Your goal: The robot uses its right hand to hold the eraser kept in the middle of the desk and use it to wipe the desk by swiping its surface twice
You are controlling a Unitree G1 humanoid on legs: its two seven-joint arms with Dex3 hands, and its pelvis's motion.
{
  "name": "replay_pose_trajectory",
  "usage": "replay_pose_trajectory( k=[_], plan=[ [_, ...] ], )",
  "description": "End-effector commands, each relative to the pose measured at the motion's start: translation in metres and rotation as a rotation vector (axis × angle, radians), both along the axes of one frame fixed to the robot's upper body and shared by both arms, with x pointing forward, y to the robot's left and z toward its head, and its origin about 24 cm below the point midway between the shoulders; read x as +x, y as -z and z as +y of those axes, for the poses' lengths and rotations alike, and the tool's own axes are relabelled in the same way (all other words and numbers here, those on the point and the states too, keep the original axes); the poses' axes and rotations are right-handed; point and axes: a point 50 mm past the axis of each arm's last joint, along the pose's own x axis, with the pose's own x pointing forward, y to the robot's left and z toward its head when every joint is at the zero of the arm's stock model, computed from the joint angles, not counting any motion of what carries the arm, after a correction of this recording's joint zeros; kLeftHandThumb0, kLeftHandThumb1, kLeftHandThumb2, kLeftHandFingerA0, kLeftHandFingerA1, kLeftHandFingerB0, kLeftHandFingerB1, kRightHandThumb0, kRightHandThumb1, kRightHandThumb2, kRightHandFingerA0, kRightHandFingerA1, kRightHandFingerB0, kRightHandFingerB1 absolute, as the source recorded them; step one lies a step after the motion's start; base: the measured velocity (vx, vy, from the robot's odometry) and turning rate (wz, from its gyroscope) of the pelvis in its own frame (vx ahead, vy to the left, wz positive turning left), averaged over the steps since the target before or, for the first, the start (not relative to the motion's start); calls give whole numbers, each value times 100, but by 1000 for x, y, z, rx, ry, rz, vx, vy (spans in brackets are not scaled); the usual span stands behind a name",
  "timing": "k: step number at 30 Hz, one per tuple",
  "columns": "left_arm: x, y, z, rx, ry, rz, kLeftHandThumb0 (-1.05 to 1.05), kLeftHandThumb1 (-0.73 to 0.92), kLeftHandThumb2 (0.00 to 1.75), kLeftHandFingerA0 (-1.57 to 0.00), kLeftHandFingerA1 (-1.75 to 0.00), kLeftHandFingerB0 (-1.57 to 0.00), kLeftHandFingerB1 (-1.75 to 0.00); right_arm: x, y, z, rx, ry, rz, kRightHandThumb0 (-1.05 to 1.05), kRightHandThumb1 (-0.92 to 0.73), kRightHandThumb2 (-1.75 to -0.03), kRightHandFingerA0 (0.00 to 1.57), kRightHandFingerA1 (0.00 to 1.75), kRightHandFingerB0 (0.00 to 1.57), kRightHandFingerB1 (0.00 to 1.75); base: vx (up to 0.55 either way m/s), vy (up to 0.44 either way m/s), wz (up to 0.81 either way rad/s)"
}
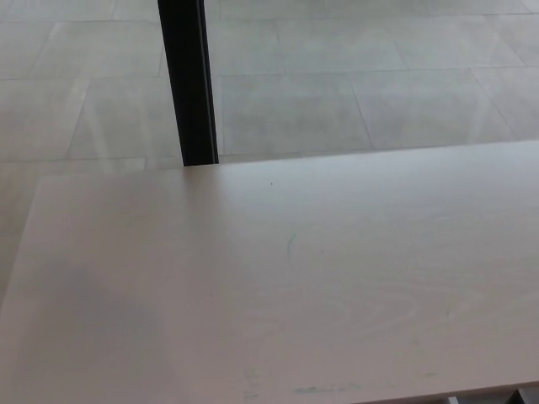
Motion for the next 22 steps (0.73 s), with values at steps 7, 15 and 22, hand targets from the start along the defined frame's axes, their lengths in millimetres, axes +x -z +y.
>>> replay_pose_trajectory(
  k=[7,15,22],
  plan=[
    [-5,0,3,-27,-25,-11,-76,85,64,-45,-110,-37,-87,8,2,7,-40,-111,7,-57,-70,-61,63,70,26,69,0,0,0],
    [-4,1,2,-29,-23,-2,-72,87,62,-43,-111,-37,-89,11,2,8,-80,-146,49,-51,-67,-59,65,75,31,67,0,0,0],
    [-3,0,4,-39,-33,-12,-68,84,69,-46,-113,-36,-87,14,5,9,-56,-132,40,-53,-66,-59,65,74,32,72,0,0,0]
  ],
)
